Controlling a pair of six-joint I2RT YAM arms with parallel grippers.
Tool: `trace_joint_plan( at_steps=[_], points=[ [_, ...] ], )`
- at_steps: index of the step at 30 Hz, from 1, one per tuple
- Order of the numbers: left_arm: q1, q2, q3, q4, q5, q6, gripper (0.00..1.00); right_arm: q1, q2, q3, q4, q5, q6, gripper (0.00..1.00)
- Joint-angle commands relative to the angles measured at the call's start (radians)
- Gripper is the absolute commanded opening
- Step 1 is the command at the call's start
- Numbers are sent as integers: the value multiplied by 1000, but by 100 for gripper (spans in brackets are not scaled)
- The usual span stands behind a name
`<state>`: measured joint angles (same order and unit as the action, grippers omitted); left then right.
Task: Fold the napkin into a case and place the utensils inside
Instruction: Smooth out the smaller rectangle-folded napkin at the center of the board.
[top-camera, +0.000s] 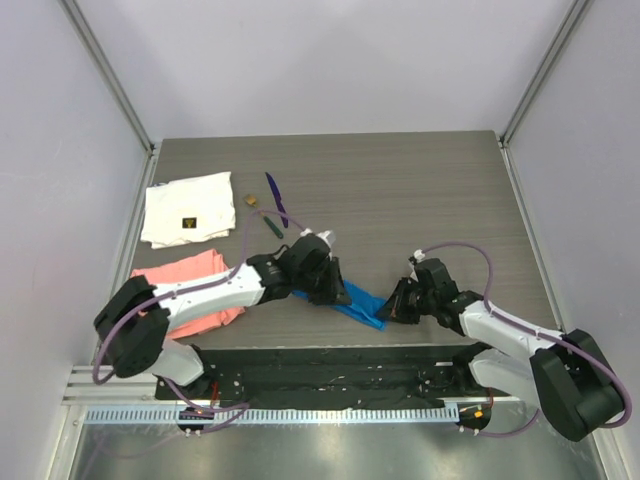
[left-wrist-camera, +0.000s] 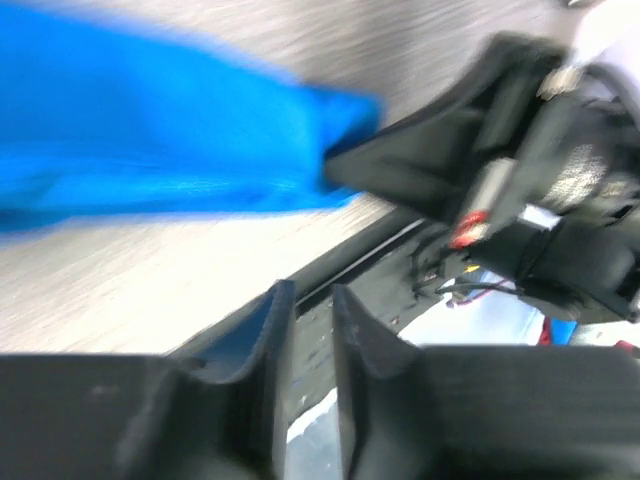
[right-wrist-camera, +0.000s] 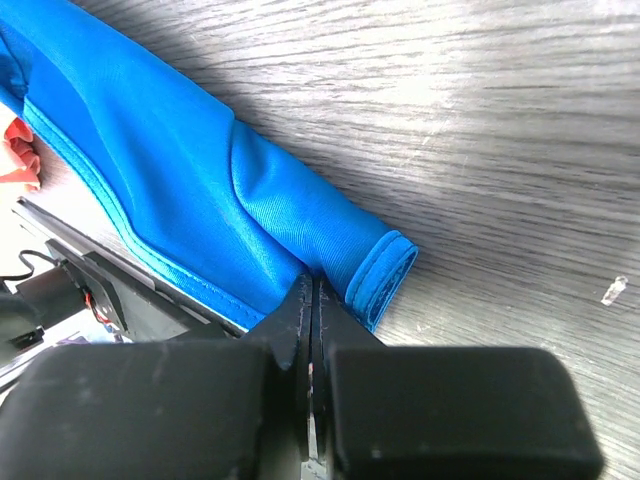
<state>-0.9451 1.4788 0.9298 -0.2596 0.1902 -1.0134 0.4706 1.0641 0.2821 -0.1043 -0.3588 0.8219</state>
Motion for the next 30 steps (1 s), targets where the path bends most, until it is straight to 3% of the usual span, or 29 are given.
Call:
trace_joint_plan(
  at_steps=[1,3,4,11,15,23,28,30],
  points=[
    [19,-86,-155,-38,-77,-37,13,11,-46,-26,44,20,19,1],
    [37,-80,-187,-20,-69,-63,8,13,-68,-31,40,29,23,1],
    [42,-68,-187,-24,-69,-68,0,16,-78,-40,40,40,26,1],
    [54,44,-177,36,-120,-56,0,17,-92,-73,95,43,43,1],
    [65,151,-51,-18,-184,28,0,34,-59,-80,147,35,45,1],
    [115,224,47,-27,-239,160,0,91,29,-46,210,24,40,1],
    [124,103,11,-69,-86,272,2,118,62,-11,201,35,14,1],
    [134,31,3,-53,-8,276,12,120,69,8,173,47,-3,1]
  ],
)
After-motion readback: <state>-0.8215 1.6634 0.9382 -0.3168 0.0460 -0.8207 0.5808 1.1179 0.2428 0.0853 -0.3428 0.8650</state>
